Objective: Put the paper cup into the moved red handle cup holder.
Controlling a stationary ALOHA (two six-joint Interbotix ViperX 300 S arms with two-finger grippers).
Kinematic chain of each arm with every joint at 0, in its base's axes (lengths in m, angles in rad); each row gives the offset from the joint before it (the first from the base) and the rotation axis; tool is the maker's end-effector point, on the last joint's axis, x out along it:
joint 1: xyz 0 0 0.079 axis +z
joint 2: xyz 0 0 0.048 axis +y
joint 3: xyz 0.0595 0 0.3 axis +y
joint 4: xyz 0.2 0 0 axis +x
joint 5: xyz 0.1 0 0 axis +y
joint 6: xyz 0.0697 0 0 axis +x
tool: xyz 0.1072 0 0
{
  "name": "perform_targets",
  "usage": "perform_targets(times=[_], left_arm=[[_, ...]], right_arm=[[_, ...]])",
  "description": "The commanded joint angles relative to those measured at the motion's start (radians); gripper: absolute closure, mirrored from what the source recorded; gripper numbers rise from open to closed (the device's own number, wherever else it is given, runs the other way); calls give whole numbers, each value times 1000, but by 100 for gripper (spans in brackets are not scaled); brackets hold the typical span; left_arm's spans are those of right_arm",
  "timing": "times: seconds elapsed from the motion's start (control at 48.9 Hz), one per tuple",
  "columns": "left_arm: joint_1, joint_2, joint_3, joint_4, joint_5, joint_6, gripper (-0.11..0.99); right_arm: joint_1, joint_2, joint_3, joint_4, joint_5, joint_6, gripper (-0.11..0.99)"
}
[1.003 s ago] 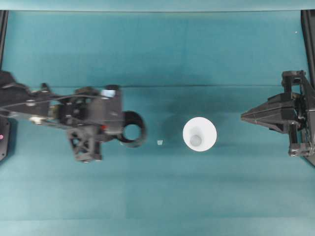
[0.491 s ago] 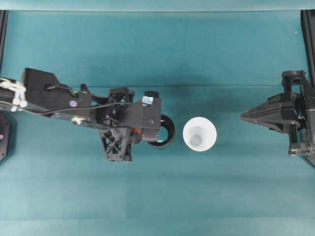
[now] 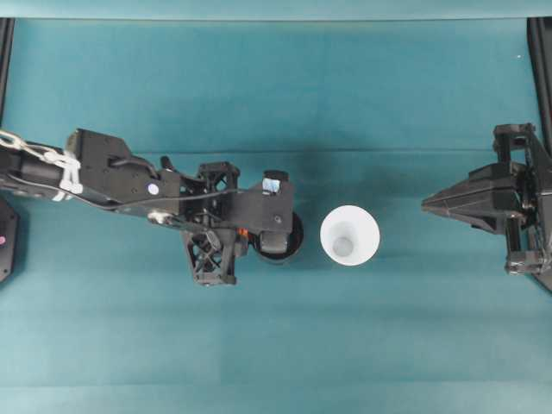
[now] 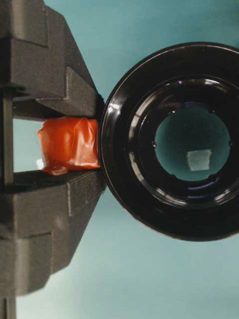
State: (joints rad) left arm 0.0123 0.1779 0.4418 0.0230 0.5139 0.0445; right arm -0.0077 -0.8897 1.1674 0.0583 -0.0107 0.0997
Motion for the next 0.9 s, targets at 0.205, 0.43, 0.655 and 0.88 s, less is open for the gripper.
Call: perform_targets(times=[0.205, 0.43, 0.655, 0.88], left_arm=[[2, 12, -8, 3, -21, 2, 60], [2, 12, -3, 3, -26, 0, 60], [8, 12, 5, 3, -28, 0, 60], [11, 11, 8, 3, -25, -2, 48]], right_arm=[[-3, 6, -11, 3, -6, 9, 99], [-3, 6, -11, 3, -5, 9, 99], [-3, 8, -11, 3, -3, 9, 99], [-3, 8, -11, 3, -3, 9, 99]])
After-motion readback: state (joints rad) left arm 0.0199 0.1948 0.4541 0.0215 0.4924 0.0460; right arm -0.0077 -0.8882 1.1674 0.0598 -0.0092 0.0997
